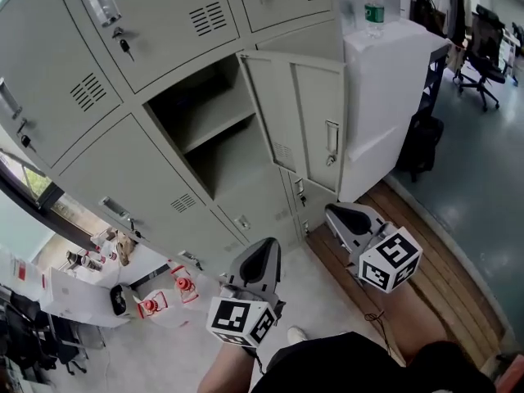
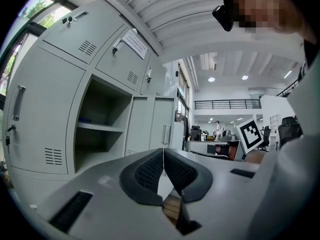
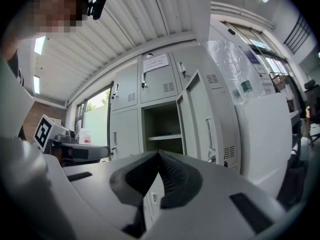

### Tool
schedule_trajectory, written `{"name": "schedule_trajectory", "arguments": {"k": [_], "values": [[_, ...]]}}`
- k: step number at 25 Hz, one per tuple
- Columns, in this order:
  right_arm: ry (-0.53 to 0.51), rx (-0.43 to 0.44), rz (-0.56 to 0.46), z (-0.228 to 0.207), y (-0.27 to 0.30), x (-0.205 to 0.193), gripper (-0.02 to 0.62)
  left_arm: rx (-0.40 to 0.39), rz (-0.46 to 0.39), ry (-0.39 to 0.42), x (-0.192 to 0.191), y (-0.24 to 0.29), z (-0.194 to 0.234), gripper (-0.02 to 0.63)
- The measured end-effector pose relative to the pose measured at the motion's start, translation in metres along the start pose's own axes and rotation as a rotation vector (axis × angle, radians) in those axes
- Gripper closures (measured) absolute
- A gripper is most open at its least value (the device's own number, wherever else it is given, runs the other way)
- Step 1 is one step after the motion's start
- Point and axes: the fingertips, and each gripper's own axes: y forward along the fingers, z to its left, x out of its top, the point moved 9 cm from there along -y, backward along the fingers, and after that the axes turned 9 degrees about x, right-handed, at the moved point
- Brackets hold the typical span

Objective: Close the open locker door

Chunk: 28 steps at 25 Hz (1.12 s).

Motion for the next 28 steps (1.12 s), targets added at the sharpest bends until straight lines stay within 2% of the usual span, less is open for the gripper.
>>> {"name": "schedule_trajectory", "arguments": {"k": [13, 21, 28], "values": [[0.007, -0.159, -0.007, 0.028, 0.028, -0.008, 0.542, -0.160, 0.012, 0.015, 0.001, 0.006, 0.052, 0.587], [0.011, -0.195, -0.004, 0.035, 0.028, -0.011, 0.543, -0.192, 0.013, 0.016, 0.000, 0.007, 0.059, 0.588], [0.015, -0.202, 0.003, 0.017, 0.011, -0.011, 0.543, -0.201, 0.002, -0.007, 0.001, 0.027, 0.039, 0.586]]}}
